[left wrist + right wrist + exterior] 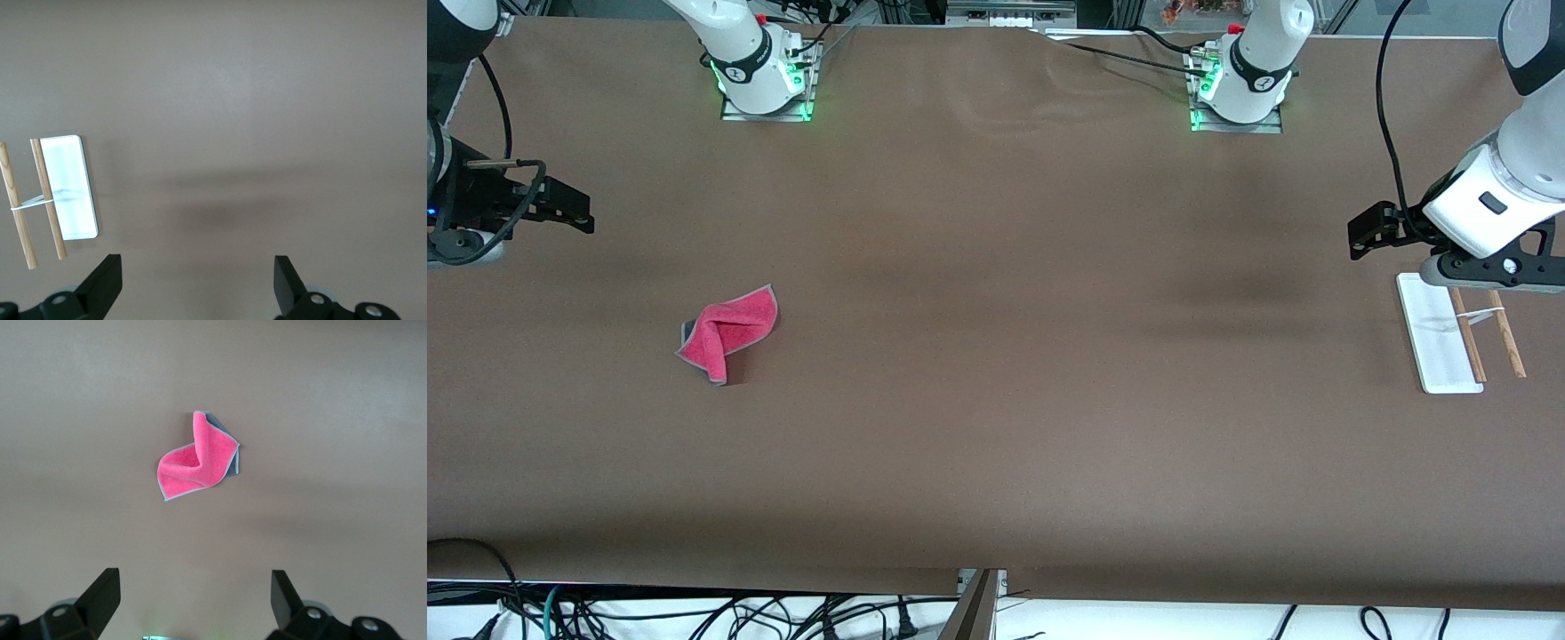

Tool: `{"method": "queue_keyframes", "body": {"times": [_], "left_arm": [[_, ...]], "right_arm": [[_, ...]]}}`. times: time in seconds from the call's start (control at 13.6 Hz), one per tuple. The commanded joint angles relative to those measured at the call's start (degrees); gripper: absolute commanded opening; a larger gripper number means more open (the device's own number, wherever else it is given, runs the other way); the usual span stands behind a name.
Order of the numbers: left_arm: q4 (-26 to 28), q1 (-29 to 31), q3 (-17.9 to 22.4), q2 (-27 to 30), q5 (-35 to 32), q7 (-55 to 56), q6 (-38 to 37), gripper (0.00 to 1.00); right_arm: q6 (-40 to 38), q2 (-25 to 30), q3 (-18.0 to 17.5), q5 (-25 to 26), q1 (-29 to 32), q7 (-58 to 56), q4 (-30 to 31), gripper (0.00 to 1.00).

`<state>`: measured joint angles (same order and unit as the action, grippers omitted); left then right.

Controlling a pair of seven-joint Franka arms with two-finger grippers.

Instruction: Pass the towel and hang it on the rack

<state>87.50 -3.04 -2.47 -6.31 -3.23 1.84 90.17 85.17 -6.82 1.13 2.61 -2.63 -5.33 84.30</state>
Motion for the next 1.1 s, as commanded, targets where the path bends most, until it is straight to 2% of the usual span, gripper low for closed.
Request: {"method": "queue_keyframes", "body": {"times": [0.0,1.03], "left_arm": [[-0.93,0.32,-0.25,0.33,0.86,0.36,-1.31,1.0],[-1.1,-0.03,-0.69,0.24,0.33,0.36,-0.96,1.0]], "right_arm": [[0.34,-0.3,-0.07,0.29,0.17,-0.82,-0.98,1.0],[0.78,-1.27,-0.07,0.2,0.17,-0.82,-0.98,1.0]]}}
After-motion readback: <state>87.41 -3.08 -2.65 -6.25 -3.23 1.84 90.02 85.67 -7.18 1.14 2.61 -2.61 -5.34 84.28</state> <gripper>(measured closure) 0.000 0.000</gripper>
